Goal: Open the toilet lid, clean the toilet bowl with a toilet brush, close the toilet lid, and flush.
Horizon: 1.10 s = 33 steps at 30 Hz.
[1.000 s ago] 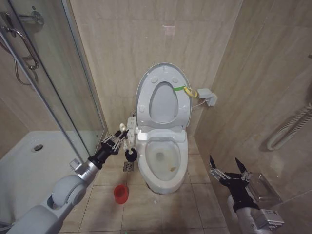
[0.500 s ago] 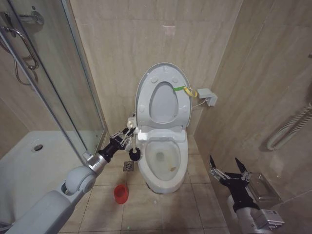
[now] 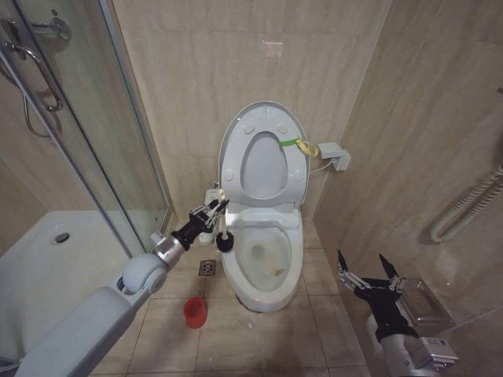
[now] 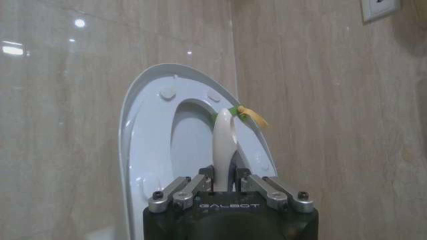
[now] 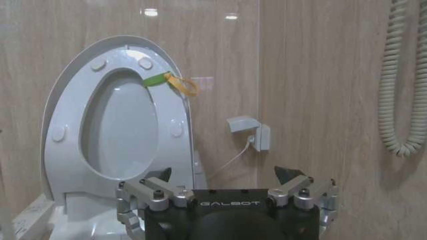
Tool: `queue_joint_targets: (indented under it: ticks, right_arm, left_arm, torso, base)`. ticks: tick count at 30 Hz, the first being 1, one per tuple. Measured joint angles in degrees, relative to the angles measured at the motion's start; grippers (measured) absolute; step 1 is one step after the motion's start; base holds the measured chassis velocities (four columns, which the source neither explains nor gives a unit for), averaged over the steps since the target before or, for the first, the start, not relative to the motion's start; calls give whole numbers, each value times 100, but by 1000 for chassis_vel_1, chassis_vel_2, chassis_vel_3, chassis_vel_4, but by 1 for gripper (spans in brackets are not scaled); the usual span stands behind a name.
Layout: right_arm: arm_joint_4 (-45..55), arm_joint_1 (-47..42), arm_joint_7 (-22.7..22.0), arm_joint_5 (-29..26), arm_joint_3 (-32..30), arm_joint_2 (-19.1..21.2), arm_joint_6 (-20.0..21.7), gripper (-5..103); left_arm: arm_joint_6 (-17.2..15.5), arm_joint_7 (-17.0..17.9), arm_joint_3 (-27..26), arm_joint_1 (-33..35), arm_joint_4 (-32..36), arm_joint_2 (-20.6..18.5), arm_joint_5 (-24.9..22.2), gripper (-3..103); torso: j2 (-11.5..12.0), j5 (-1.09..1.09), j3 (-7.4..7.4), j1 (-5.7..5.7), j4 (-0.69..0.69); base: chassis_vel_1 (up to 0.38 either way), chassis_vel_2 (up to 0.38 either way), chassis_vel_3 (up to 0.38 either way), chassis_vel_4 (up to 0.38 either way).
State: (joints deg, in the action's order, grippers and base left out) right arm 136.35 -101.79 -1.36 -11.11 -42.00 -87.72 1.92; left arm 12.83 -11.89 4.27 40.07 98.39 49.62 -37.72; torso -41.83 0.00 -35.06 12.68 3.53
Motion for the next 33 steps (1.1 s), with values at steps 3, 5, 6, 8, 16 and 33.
queue_joint_targets:
  ticks: [3, 5, 6, 8, 16, 33]
  right_arm:
    - [0, 0, 0, 1, 0, 0, 0, 100]
    - [0, 0, 0, 1, 0, 0, 0, 100]
    - [0, 0, 0, 0, 0, 0, 0, 100]
    - [0, 0, 0, 1, 0, 0, 0, 100]
    - [0, 0, 0, 0, 0, 0, 0, 100]
    - [0, 0, 0, 0, 0, 0, 0, 100]
  left_arm:
    - [-18, 1, 269, -340, -181, 120, -35, 19]
    - [-28, 0, 352, -442, -236, 164, -40, 19]
    - [-36, 3, 439, -538, -300, 206, -45, 19]
    - [-58, 10, 631, -721, -415, 324, -55, 19]
    - [-87, 59, 1103, -933, -699, 723, -49, 19]
    - [-21, 157, 1769, -1357, -1926, 1834, -217, 19]
  torso:
    - [0, 0, 0, 0, 0]
    - [0, 0, 0, 0, 0]
    - [0, 1, 0, 0, 0]
    - [0, 1, 0, 0, 0]
    - [0, 1, 0, 0, -1]
    - [0, 1, 0, 0, 0]
  base:
    - [0, 0, 0, 0]
    - [0, 0, 0, 0]
    - [0, 0, 0, 0]
    - [0, 0, 0, 0]
    - [0, 0, 0, 0]
    - [0, 0, 0, 0]
